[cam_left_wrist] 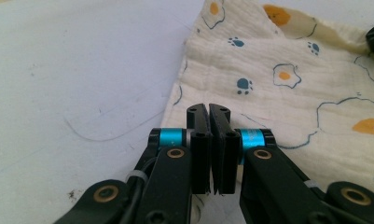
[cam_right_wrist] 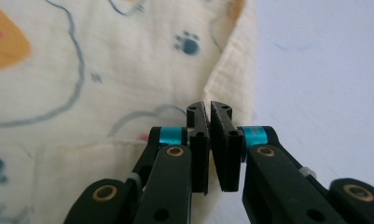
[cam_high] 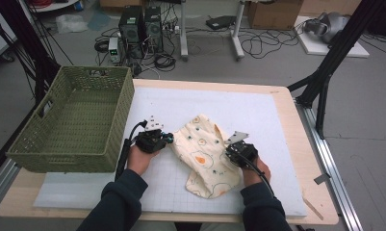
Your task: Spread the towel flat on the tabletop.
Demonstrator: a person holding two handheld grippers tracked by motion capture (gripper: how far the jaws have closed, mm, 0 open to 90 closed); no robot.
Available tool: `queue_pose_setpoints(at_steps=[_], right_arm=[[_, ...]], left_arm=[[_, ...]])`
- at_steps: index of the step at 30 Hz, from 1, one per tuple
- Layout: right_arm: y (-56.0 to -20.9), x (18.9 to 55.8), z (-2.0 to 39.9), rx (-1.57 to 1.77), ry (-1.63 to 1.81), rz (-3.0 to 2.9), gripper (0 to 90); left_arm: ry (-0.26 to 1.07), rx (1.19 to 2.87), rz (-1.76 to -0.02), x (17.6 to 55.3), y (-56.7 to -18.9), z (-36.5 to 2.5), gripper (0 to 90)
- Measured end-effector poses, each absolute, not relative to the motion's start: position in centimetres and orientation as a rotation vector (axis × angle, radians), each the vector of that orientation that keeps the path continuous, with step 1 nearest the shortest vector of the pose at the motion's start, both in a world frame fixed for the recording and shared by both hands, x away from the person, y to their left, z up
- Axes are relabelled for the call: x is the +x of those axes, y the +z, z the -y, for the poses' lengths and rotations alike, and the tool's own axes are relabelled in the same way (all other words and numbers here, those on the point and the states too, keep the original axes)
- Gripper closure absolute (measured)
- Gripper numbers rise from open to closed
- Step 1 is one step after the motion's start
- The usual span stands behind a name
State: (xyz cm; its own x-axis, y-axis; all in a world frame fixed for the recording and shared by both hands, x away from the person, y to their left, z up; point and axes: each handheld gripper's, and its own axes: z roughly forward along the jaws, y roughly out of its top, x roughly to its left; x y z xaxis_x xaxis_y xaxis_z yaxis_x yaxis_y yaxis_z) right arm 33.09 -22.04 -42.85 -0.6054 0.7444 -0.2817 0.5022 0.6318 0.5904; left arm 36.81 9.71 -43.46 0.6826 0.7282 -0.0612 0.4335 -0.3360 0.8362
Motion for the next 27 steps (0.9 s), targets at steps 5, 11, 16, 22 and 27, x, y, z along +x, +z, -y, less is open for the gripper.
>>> queue_pose_setpoints(at_steps=[5,11,16,22,27], right_arm=[[-42.4,32.4,25.7,1.057,0.6,-2.294,86.7],[-42.3,31.3,30.0,1.213,0.605,-2.27,86.4],[-41.9,31.4,30.7,1.238,0.681,-2.243,67.9],[-40.3,33.1,29.6,1.16,0.816,-2.222,52.5],[-41.4,36.6,27.2,1.112,0.864,-2.27,45.3]], left_arm=[[0.398,1.98,-0.9,36.8,-43.7,-9.7,86.8],[0.375,2.0,-0.887,36.8,-43.9,-9.3,86.9],[0.412,1.964,-0.932,36.8,-43.8,-9.2,67.9],[0.454,1.872,-1.022,36.9,-43.0,-10.9,46.8],[0.464,1.876,-1.013,36.6,-42.8,-11.2,46.8]])
